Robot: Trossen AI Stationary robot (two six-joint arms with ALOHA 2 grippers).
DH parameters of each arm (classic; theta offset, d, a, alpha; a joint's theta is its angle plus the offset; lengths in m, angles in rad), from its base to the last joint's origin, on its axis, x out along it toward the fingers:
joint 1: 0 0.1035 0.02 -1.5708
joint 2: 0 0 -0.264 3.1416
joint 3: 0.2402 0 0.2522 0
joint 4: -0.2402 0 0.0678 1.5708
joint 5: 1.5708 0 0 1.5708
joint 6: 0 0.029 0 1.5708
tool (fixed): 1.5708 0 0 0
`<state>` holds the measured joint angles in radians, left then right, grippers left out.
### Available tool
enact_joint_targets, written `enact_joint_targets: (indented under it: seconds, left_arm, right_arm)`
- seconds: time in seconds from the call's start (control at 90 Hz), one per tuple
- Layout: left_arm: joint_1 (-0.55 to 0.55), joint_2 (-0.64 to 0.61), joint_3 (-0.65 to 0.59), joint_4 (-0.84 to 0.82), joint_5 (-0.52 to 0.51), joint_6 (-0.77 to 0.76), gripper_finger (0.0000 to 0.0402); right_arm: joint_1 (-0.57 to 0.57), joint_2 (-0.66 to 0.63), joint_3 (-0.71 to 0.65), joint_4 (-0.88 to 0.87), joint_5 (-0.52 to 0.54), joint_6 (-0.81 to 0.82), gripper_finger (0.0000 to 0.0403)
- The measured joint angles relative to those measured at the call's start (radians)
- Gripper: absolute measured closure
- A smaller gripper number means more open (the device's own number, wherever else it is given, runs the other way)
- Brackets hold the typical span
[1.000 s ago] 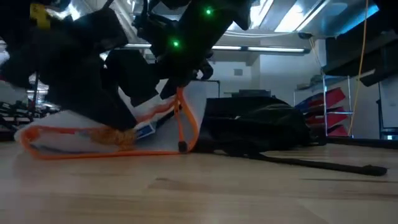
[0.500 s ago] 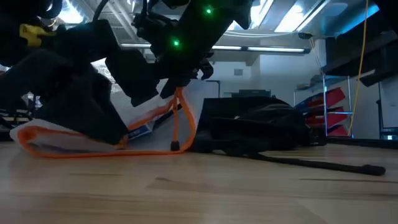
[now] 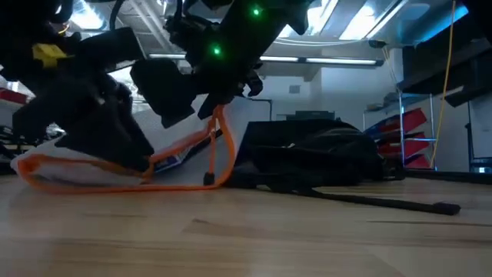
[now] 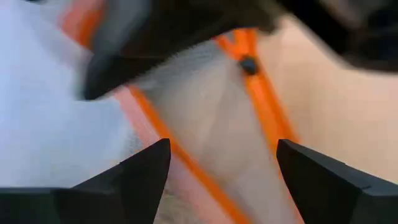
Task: Unpack backpack
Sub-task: Remove the candle wax box from the white zip bag
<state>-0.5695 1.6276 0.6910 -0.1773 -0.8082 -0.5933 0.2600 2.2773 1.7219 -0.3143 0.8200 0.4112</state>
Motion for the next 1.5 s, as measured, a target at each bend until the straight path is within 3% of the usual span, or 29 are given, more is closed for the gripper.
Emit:
enact_joint_targets:
  seconds: [0.244, 0.422, 0.611, 0.789, 0.944, 1.233, 1.5]
  left_arm:
    - [-0.002, 0.000, -0.001, -0.237, -0.168, -0.084, 0.0121]
    - [-0.006, 0.000, 0.000, -0.260, -0.229, -0.089, 0.0121]
    - [-0.006, 0.000, 0.000, -0.262, -0.270, -0.054, 0.0121]
    - [-0.005, -0.003, 0.002, -0.270, -0.323, 0.012, 0.0121]
    - [-0.005, -0.026, 0.053, -0.386, -0.392, 0.020, 0.0121]
    - [-0.001, -0.100, 0.105, -0.543, -0.440, 0.013, 0.0121]
    - [-0.007, -0.102, 0.105, -0.657, -0.429, -0.140, 0.0121]
  right_arm:
    - [0.081, -0.034, 0.000, -0.032, 0.045, -0.086, 0.0100]
    - [0.135, -0.044, 0.000, -0.005, 0.049, -0.149, 0.0100]
    - [0.189, -0.039, 0.001, 0.027, -0.156, -0.235, 0.0100]
    - [0.206, -0.039, 0.001, 0.091, -0.217, -0.294, 0.0100]
    - [0.175, -0.028, 0.001, 0.110, -0.330, -0.252, 0.0100]
    - [0.086, -0.001, 0.000, 0.137, -0.342, -0.186, 0.0100]
    - [0.004, 0.070, 0.000, 0.266, -0.347, -0.176, 0.0100]
